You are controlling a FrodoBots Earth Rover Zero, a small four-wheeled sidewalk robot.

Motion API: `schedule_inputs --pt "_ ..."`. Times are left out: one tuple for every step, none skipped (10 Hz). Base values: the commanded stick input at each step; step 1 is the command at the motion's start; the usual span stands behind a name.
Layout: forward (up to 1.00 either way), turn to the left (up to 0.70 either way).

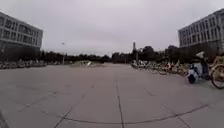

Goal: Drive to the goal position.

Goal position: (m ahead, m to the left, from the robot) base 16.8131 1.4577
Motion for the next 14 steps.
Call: schedule_inputs --pt "0.7 0.0" --pt "0.7 0.0" --pt "0.7 0.0" --pt "0.7 0.0" --pt "0.7 -0.08" --pt "0.7 -0.14" --pt "0.7 -0.14" --pt "0.7 -0.14" --pt "0.7 -0.14" --pt "0.7 -0.14" --pt "0.7 -0.09" --pt "0.7 0.0" --pt "0.7 0.0" --pt "0.7 0.0"
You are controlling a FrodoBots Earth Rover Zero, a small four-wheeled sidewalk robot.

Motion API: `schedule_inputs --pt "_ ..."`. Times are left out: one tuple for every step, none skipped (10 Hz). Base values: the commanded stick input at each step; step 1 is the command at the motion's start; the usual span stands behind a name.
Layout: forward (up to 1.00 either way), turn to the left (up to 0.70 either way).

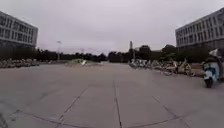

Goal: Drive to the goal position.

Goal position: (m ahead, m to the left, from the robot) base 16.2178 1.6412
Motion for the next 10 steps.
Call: schedule_inputs --pt "0.7 0.0" --pt "0.7 0.0" --pt "0.7 0.0" --pt "0.7 0.0" --pt "0.7 0.0" --pt "0.7 0.0" --pt "0.7 0.0" --pt "0.7 0.0" --pt "0.7 0.0" --pt "0.7 0.0"
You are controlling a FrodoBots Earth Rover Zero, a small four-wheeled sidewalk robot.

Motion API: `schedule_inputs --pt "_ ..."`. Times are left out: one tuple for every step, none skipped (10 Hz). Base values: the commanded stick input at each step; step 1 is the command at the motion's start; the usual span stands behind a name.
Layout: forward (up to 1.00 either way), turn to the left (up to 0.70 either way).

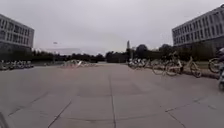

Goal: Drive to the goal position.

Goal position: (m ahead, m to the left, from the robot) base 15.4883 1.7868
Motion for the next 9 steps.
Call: schedule_inputs --pt "0.7 0.0" --pt "0.7 0.0" --pt "0.7 0.0" --pt "0.7 0.0" --pt "0.7 0.0" --pt "0.7 0.0" --pt "0.7 0.0" --pt "0.7 0.0" --pt "0.7 0.0"
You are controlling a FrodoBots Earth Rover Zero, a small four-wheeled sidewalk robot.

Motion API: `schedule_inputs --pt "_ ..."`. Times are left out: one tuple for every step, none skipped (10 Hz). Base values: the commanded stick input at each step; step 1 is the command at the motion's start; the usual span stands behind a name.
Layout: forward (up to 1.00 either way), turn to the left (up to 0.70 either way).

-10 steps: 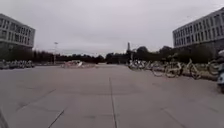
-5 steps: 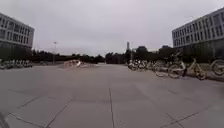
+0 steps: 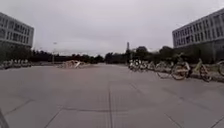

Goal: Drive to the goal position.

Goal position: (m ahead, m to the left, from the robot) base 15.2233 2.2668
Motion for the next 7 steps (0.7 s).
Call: schedule_inputs --pt "0.7 0.0" --pt "0.7 0.0" --pt "0.7 -0.1" --pt "0.7 -0.14" --pt "0.7 -0.14" --pt "0.7 -0.14" --pt "0.7 -0.06"
